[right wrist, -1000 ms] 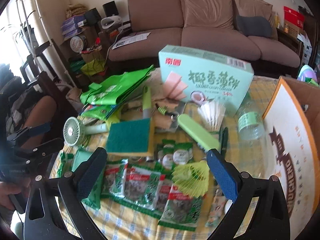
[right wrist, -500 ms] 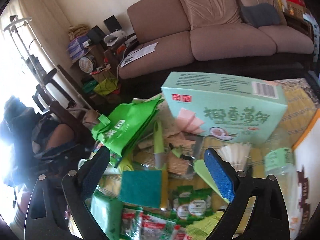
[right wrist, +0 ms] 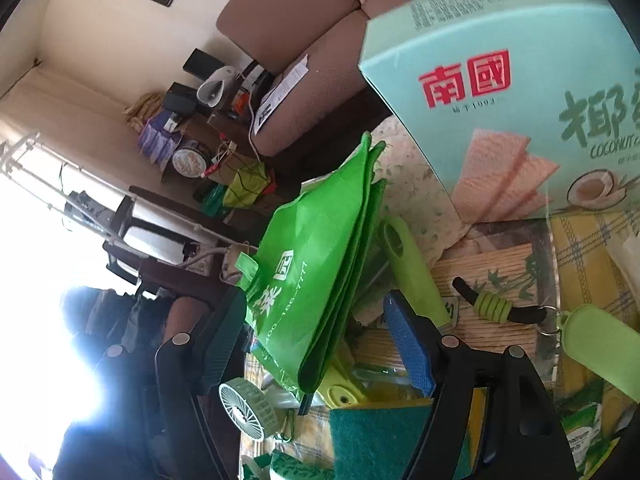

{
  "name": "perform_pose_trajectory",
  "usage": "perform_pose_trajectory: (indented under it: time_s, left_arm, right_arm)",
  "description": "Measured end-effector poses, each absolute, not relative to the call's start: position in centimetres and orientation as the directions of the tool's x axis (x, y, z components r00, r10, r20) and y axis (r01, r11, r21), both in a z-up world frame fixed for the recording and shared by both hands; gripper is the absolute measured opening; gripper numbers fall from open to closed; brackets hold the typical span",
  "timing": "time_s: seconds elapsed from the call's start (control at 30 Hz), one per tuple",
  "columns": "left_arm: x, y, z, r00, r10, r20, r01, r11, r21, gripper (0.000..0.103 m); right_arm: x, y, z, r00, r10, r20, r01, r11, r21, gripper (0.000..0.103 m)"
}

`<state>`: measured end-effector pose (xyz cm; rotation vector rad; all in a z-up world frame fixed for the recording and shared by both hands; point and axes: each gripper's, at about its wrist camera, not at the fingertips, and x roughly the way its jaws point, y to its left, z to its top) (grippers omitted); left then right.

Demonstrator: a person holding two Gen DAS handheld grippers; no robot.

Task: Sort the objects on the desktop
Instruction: 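Grasp the green tote bag with the left gripper and lift it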

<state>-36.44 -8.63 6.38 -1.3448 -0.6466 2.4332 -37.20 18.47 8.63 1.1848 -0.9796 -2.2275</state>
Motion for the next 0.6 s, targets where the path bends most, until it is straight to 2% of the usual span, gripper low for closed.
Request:
perform_pose_trajectory:
  time_s: [0.07, 0.13, 0.17, 0.2, 0.23, 0.27, 0.6]
  left_arm:
    - [-36.5, -8.8, 5.9, -0.515, 0.476, -0.713, -0.032, -0.841, -0.540, 0.096]
    - [-36.5, -8.9, 5.4, -0.509, 0.493, -0.706, -0.033, -0.830, -0.556, 0.096]
    - [-36.5, -9.0, 5.3, -0.506, 0.503, -0.701, -0.035, -0.824, -0.566, 0.096]
    - [-36.6, -9.1, 5.1, -0.504, 0.513, -0.695, -0.035, -0.816, -0.577, 0.095]
    - [-36.6, -9.3, 5.1, -0.503, 0.521, -0.689, -0.033, -0.809, -0.587, 0.095]
    - [-36.5, -9.3, 5.0, -0.504, 0.530, -0.682, -0.032, -0.801, -0.598, 0.095]
    - [-34.8, -9.2, 4.5, -0.477, 0.625, -0.617, 0.006, -0.700, -0.714, 0.096]
  right_arm:
    - [-37.5, 18.5, 7.8, -0.541, -0.673, -0.505, 0.031, -0.615, 0.788, 0.072]
    - [-37.8, 18.4, 7.4, -0.535, -0.687, -0.492, 0.019, -0.591, 0.806, 0.063]
    - [-37.9, 18.3, 7.2, -0.534, -0.690, -0.489, 0.014, -0.585, 0.811, 0.049]
    - [-38.0, 18.2, 7.2, -0.535, -0.689, -0.489, 0.011, -0.584, 0.812, 0.030]
    - [-38.0, 18.2, 7.3, -0.537, -0.684, -0.494, 0.009, -0.590, 0.807, 0.020]
    - [-38.0, 18.1, 7.4, -0.541, -0.676, -0.500, 0.011, -0.600, 0.800, 0.016]
    - [-35.3, 19.2, 8.8, -0.548, -0.688, -0.475, 0.027, -0.583, 0.812, 0.011]
